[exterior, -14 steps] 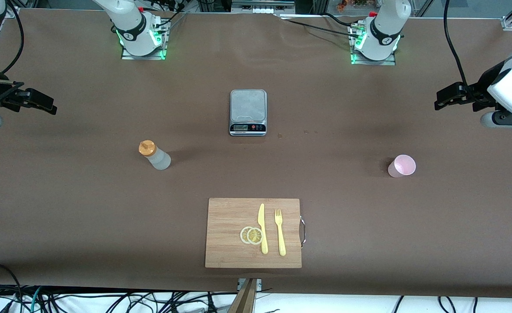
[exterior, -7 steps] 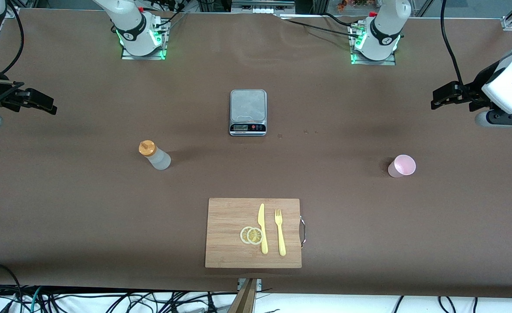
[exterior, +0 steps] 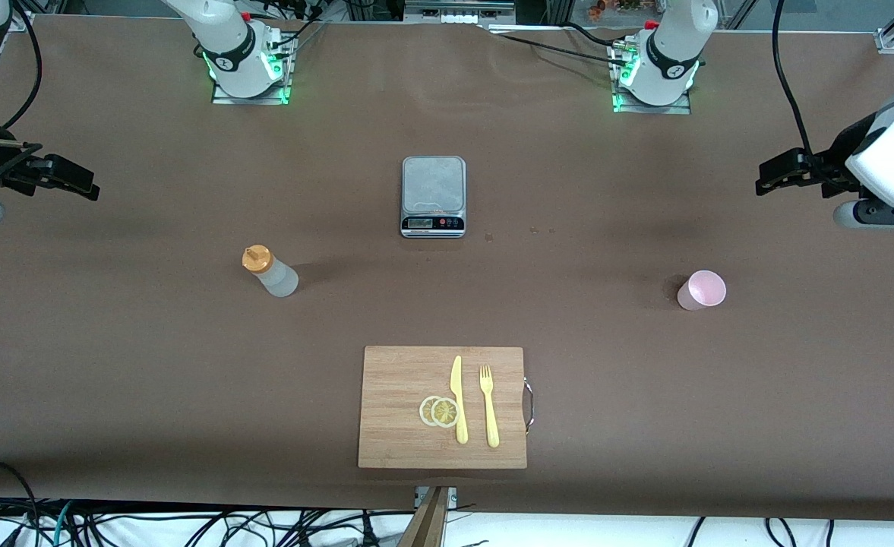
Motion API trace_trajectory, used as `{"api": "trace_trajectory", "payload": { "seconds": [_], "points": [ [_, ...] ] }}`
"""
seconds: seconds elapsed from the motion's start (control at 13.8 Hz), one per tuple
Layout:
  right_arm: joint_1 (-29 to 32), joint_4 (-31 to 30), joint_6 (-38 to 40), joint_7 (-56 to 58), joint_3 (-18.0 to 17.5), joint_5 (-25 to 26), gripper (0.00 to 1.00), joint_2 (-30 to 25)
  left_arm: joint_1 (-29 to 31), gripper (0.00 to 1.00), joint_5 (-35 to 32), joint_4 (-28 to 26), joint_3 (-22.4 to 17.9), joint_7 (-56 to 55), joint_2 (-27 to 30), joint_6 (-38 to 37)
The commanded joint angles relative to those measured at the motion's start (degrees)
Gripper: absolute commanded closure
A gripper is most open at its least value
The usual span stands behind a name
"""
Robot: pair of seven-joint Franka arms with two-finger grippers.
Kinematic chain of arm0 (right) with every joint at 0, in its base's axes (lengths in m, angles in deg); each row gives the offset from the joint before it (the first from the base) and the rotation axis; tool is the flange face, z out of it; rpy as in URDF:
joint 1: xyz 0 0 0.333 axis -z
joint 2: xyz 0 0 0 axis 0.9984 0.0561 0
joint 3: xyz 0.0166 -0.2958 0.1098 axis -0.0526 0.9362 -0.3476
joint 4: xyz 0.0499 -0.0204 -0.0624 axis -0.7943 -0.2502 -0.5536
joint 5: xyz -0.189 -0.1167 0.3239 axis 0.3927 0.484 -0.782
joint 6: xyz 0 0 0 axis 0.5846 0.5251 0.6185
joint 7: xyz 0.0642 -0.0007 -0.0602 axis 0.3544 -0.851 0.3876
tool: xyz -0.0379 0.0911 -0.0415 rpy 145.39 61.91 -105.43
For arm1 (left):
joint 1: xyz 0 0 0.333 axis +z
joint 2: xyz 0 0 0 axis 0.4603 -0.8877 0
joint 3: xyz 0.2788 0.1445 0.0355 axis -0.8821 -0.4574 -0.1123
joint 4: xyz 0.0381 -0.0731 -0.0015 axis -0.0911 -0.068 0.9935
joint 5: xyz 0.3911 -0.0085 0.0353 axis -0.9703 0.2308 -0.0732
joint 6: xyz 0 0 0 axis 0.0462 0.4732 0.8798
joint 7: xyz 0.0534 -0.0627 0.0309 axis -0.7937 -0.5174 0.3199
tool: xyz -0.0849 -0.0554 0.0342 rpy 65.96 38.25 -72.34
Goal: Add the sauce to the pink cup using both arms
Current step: 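Move the left gripper toward the pink cup, then lower the left gripper around the pink cup and close it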
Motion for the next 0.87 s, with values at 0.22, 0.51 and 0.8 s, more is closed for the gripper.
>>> {"api": "trace_trajectory", "payload": {
  "seconds": [0.22,0.51,0.8],
  "points": [
    [0.1,0.9,0.0,-0.7,-0.2,0.1,0.0,0.4,2.8,0.0,0.1,-1.6,-0.3,1.4,-6.5,7.1],
    [0.1,0.9,0.0,-0.7,-0.2,0.1,0.0,0.4,3.5,0.0,-2.0,-8.0,-0.4,7.6,-10.8,18.5],
    [0.1,0.8,0.0,-0.7,-0.2,0.1,0.0,0.4,4.5,0.0,-3.5,-13.1,-1.8,12.5,-14.5,28.0]
  ]
}}
